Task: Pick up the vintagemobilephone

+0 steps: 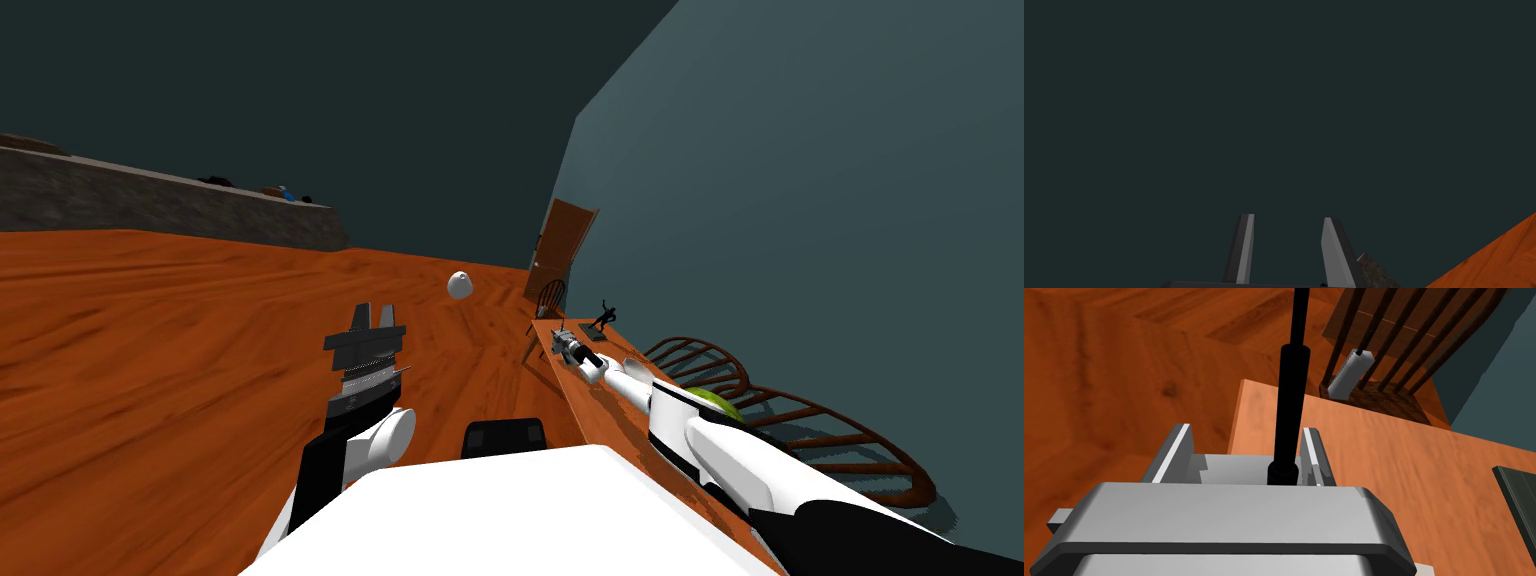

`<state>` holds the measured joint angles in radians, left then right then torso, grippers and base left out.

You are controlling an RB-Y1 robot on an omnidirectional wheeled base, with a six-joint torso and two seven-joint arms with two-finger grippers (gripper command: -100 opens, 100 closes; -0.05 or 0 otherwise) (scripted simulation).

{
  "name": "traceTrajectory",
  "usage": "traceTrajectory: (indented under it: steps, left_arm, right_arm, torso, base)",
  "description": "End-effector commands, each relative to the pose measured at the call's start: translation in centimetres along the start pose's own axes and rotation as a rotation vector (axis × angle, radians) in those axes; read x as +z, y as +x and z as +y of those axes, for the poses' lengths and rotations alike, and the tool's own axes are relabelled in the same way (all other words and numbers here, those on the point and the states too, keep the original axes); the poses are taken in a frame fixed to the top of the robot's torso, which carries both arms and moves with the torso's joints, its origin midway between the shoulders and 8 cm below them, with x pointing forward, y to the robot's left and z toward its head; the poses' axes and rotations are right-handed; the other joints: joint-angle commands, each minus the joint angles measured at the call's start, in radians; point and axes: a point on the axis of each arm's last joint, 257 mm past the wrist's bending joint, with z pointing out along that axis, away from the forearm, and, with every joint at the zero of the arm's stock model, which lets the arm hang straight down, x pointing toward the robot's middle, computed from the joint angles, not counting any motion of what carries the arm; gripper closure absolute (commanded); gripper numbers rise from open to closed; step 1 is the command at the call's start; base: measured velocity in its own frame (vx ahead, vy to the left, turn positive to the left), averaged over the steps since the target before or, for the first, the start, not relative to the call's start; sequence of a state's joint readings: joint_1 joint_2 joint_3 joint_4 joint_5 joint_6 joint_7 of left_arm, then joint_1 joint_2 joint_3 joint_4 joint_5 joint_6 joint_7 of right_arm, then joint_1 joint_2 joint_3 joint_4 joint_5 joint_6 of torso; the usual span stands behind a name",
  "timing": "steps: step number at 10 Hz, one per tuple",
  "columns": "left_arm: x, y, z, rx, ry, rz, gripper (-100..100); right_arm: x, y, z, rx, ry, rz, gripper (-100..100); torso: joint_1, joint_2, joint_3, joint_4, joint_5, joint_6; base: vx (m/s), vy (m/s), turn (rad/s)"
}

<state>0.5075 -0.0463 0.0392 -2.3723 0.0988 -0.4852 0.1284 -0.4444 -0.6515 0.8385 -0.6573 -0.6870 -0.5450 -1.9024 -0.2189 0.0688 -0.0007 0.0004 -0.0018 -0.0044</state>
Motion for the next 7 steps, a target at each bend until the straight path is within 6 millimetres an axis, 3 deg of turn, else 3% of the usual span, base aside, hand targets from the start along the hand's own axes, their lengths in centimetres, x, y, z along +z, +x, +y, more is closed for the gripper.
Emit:
traceTrajectory:
  steps: [1,2,4,7]
  left_arm:
    - [0.0,0.0,0.0,0.0,0.0,0.0,0]
    - [0.0,0.0,0.0,0.0,0.0,0.0,0]
    - [0.0,0.0,0.0,0.0,0.0,0.0,0]
    - [0.0,0.0,0.0,0.0,0.0,0.0,0]
  right_arm:
    - [-1.4,-0.2,1.2,-0.007,0.021,-0.002,100]
    - [-2.0,-0.3,2.7,-0.023,0.015,-0.019,100]
    - [-2.4,-1.5,2.0,0.019,0.035,-0.048,100]
    - [-5.1,-2.8,4.3,0.005,0.062,-0.101,100]
  torso:
    - [0.0,0.0,0.0,0.0,0.0,0.0]
    - [0.004,-0.003,-0.001,0.0,0.001,0.002]
    - [0.008,-0.002,-0.001,0.0,0.002,0.0]
    - [0.007,-0.002,-0.001,0.0,0.002,0.001]
  base:
    - [0.052,0.101,-0.11]
    - [0.064,0.192,-0.13]
    - [0.0,0.061,-0.01]
    - [0.029,0.108,-0.083]
